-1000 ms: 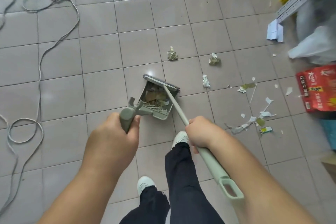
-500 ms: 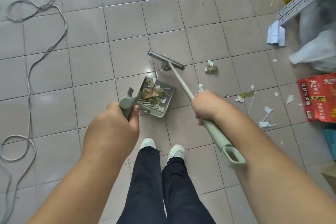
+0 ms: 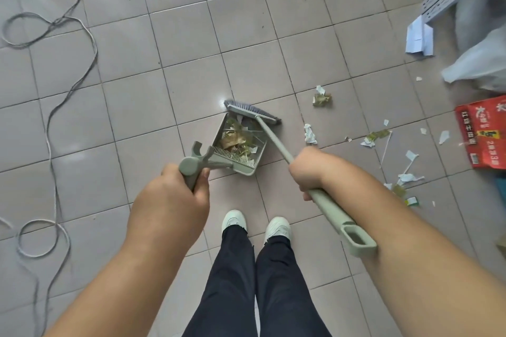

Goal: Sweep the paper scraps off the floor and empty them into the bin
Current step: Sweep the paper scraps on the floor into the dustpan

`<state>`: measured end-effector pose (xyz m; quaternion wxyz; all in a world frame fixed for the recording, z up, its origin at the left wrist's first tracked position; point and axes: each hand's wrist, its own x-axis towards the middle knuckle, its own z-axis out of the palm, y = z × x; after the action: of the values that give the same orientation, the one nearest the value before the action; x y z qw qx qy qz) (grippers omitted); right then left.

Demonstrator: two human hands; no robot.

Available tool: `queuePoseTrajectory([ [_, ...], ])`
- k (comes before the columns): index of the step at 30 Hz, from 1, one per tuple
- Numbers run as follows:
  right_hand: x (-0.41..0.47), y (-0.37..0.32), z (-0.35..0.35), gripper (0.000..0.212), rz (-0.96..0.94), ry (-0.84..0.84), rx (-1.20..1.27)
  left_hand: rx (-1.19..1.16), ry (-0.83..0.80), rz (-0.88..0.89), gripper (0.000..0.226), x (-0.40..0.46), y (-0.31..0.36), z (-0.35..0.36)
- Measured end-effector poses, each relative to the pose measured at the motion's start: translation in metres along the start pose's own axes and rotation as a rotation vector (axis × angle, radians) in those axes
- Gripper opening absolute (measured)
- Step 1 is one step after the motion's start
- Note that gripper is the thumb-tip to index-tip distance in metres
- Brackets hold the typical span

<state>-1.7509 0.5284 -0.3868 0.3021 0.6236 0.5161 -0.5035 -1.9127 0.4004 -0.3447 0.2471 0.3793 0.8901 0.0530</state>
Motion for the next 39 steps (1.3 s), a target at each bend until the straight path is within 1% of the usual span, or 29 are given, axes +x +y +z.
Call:
queuePoseTrajectory([
  [1,-0.007,0.008,-0.002,0.017,0.034,-0.037,0.006,-0.002,-0.006,0.000,0.038,0.000,0.001,0.000],
  [3,-0.022,0.023,-0.006,0.028,0.059,-0.066,-0.001,-0.009,-0.009,0.007,0.038,0.000,0.001,0.000],
  [7,-0.040,0.034,-0.008,0.028,0.026,0.015,0.115,-0.026,-0.010,0.015,0.037,0.000,0.000,-0.002],
  [9,-0.031,0.029,-0.001,0.026,0.005,0.065,0.164,-0.019,-0.013,0.016,0.037,0.000,-0.001,-0.002],
  [11,-0.012,0.015,0.009,0.024,0.003,0.100,0.142,-0.011,-0.017,0.024,0.037,0.000,-0.002,-0.002],
  [14,0.004,0.002,0.028,0.031,0.016,0.067,0.093,-0.005,-0.026,0.044,0.038,0.000,-0.004,-0.003],
  [17,0.001,0.010,0.039,0.032,0.028,-0.014,0.006,-0.016,-0.054,0.063,0.036,0.004,-0.008,-0.006],
  [20,-0.017,0.030,0.027,0.031,0.033,-0.047,0.089,-0.035,-0.085,0.082,0.035,0.007,-0.010,-0.009],
  [24,-0.039,0.056,-0.005,0.023,0.031,0.058,0.269,-0.027,-0.102,0.164,0.034,0.002,-0.001,-0.007],
  [28,-0.036,0.073,-0.024,0.016,0.067,0.203,0.415,-0.021,-0.107,0.190,0.036,-0.001,0.010,-0.002],
  [32,-0.004,0.078,-0.045,0.020,0.131,0.315,0.492,0.026,-0.113,0.217,0.037,-0.001,0.018,0.002],
  [34,0.016,0.077,-0.055,0.020,0.160,0.338,0.526,0.061,-0.118,0.242,0.037,0.001,0.025,0.004],
  [36,0.037,0.077,-0.062,0.020,0.170,0.334,0.496,0.088,-0.126,0.265,0.035,0.004,0.033,0.007],
  [39,0.058,0.081,-0.063,0.029,0.208,0.312,0.438,0.103,-0.136,0.277,0.035,0.012,0.043,0.009],
])
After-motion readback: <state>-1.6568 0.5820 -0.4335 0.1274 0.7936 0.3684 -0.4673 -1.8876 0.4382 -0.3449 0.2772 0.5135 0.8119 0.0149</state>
